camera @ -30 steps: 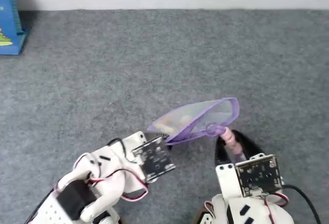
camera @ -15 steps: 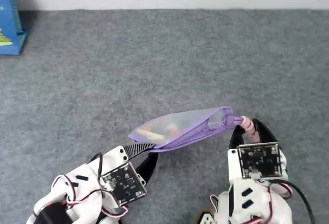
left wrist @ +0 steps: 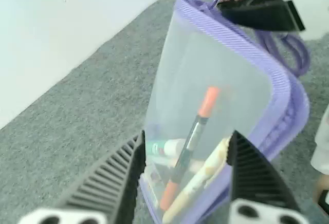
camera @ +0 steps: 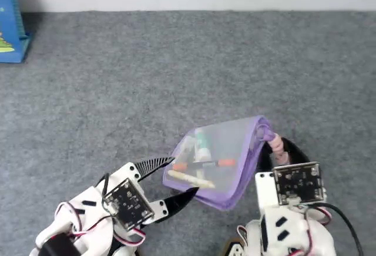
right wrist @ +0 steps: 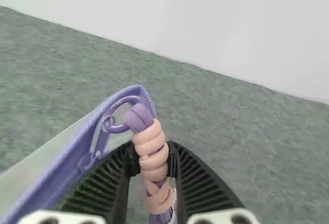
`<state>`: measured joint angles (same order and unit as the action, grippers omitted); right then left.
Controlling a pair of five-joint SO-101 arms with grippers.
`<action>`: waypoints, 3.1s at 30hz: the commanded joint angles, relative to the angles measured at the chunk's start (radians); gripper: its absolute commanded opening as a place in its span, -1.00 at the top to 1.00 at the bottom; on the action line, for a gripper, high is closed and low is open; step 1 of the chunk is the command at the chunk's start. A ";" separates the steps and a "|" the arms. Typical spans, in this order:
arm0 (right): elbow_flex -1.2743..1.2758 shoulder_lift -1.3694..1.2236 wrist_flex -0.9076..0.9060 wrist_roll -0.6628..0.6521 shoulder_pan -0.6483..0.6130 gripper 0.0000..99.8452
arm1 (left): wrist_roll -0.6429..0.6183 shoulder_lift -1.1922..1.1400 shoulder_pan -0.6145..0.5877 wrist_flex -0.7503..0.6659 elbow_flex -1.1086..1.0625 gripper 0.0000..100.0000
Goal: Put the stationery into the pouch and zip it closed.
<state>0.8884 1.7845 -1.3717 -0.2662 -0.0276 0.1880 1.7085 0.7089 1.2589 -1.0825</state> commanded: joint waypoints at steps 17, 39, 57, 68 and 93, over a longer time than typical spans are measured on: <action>-0.008 -0.021 -0.008 0.026 -0.053 0.99 | -0.129 -0.011 0.218 0.143 0.240 0.31; -0.005 -0.021 -0.028 0.061 -0.133 0.99 | -0.158 -0.014 0.150 -0.328 -0.234 0.38; 0.014 -0.030 0.079 -0.017 0.031 0.98 | -0.069 -0.003 0.104 -0.163 -0.094 0.97; 0.152 -0.030 0.286 -0.097 0.248 0.98 | 0.012 -0.003 0.064 -0.012 -0.004 0.98; 0.272 -0.022 0.318 -0.184 0.484 0.98 | 0.011 -0.002 0.048 -0.011 0.001 0.98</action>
<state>1.1615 1.7829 -1.0725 -0.4473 0.4327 0.1941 1.6947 0.7779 1.2467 -1.1439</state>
